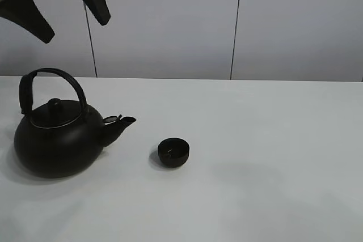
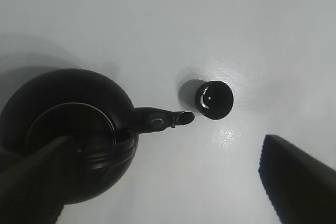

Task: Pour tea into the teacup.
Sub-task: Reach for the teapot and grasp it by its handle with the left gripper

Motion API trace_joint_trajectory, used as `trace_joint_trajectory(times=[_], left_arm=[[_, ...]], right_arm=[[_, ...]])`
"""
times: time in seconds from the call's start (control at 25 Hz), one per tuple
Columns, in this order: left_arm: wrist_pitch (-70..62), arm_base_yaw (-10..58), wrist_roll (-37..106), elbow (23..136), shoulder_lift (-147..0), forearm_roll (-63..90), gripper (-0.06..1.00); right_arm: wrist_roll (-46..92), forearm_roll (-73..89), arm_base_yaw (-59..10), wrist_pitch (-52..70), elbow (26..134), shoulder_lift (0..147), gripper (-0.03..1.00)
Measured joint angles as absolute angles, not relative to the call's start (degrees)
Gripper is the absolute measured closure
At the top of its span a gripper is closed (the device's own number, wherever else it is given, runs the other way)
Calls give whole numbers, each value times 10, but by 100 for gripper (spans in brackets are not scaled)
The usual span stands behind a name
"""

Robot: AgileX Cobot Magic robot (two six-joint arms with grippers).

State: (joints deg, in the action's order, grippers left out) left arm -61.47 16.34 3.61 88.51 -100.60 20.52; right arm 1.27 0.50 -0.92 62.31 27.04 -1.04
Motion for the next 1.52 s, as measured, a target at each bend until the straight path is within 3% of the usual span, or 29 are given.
trace_joint_trajectory(times=[0.2, 0.32, 0.56, 0.72, 0.88, 1.16, 1.52], left_arm=[[-560, 160, 36, 873, -972, 182, 27], [-420, 171, 36, 797, -888, 119, 27], [25, 181, 36, 468, -681, -17, 27], [339, 181, 36, 247, -648, -45, 27], [485, 181, 36, 106, -673, -33, 27], [640, 181, 36, 45, -819, 67, 28], [647, 170, 35, 100, -977, 67, 28]], right_arm=[[13, 5, -9, 623, 270, -10, 44], [13, 5, -9, 622, 270, -10, 44], [13, 5, -9, 622, 270, -10, 44], [13, 5, -9, 622, 270, -10, 44], [13, 5, -9, 622, 270, -10, 44], [13, 5, -9, 622, 270, -10, 44], [13, 5, -9, 621, 270, -10, 44]])
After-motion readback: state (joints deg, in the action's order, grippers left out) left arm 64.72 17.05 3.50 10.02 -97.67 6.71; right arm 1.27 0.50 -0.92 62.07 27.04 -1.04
